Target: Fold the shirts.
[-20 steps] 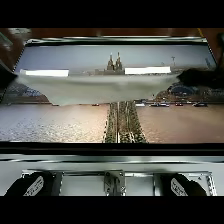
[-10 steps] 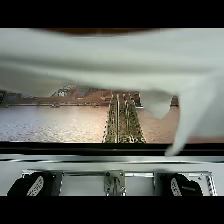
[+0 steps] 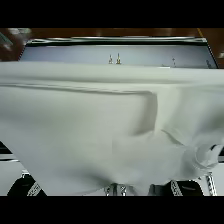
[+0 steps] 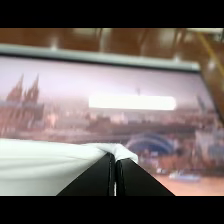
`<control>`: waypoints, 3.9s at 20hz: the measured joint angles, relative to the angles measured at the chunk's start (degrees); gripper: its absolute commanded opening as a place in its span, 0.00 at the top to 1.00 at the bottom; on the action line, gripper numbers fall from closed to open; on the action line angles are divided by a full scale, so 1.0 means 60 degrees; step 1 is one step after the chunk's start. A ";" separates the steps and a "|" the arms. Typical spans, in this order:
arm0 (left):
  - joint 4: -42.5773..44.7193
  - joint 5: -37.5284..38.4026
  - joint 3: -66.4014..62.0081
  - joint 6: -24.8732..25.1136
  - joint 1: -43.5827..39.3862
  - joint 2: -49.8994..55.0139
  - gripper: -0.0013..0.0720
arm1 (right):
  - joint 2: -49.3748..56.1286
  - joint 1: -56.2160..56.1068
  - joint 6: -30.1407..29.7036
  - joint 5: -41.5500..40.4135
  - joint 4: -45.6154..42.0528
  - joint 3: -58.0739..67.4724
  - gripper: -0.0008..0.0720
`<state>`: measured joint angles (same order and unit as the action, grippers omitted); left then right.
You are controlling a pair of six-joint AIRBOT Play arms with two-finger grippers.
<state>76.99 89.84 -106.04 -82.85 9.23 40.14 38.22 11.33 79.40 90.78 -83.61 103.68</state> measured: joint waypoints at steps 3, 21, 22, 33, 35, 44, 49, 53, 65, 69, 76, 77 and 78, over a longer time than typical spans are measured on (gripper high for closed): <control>0.0197 0.0033 0.2113 0.0062 0.0004 0.0328 0.94 | 0.1381 -0.0004 0.0532 0.0692 0.0022 -0.1333 0.91; -0.1738 -0.6870 0.3807 -0.0040 -0.0233 0.9267 0.94 | 0.9071 -0.1752 0.1581 -0.9661 0.1308 -0.4470 0.91; -0.1767 -0.6728 0.3778 -0.0011 -0.0237 0.9431 0.94 | 0.9162 -0.1774 0.1581 -0.9471 0.1315 -0.4477 0.91; -0.1759 -0.2350 0.3850 0.0667 0.0233 0.9690 0.94 | 0.8659 -0.1745 0.2291 -0.3996 -0.0015 -0.5155 0.91; -0.1763 -0.1953 0.3942 0.0652 0.0259 0.9755 0.94 | 0.8644 -0.1789 0.2590 -0.4054 0.0073 -0.5533 0.90; -0.1763 -0.0466 0.4280 0.0364 0.0667 0.9490 0.27 | 0.7668 -0.1756 0.2878 -0.2885 -0.1217 -0.6149 0.23; -0.1676 -0.0270 0.7377 0.0998 0.1993 0.7595 0.13 | 0.5588 0.0149 0.1756 -0.1690 -0.0940 -0.8116 0.22; -0.1869 -0.1024 1.0153 0.1621 0.2932 0.6677 0.13 | 0.4328 0.1341 0.1005 -0.1741 0.0182 -0.9850 0.22; -0.2936 -0.2696 1.2054 0.2397 0.3242 0.6328 0.17 | 0.3781 0.1789 0.0652 -0.2466 0.1271 -1.0703 0.22; -0.3162 -0.3096 1.2182 0.2452 0.3166 0.6364 0.48 | 0.3781 0.1789 0.0641 -0.2452 0.1279 -1.0714 0.22; -0.3370 -0.3818 1.2196 0.2266 0.3115 0.6349 0.94 | 0.3778 0.1789 0.0623 -0.2269 0.1300 -1.1296 0.06; -0.3381 -0.3829 1.2196 0.2244 0.3115 0.6349 0.94 | 0.3778 0.1789 0.0583 -0.2215 0.1446 -1.1548 0.06; -0.3388 -0.3843 1.2196 0.2233 0.3107 0.6342 0.94 | 0.3778 0.1752 0.0499 -0.2138 0.1676 -1.1876 0.06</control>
<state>56.66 66.78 -32.86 -69.45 27.88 78.19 60.88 21.85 82.39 77.95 -73.56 32.42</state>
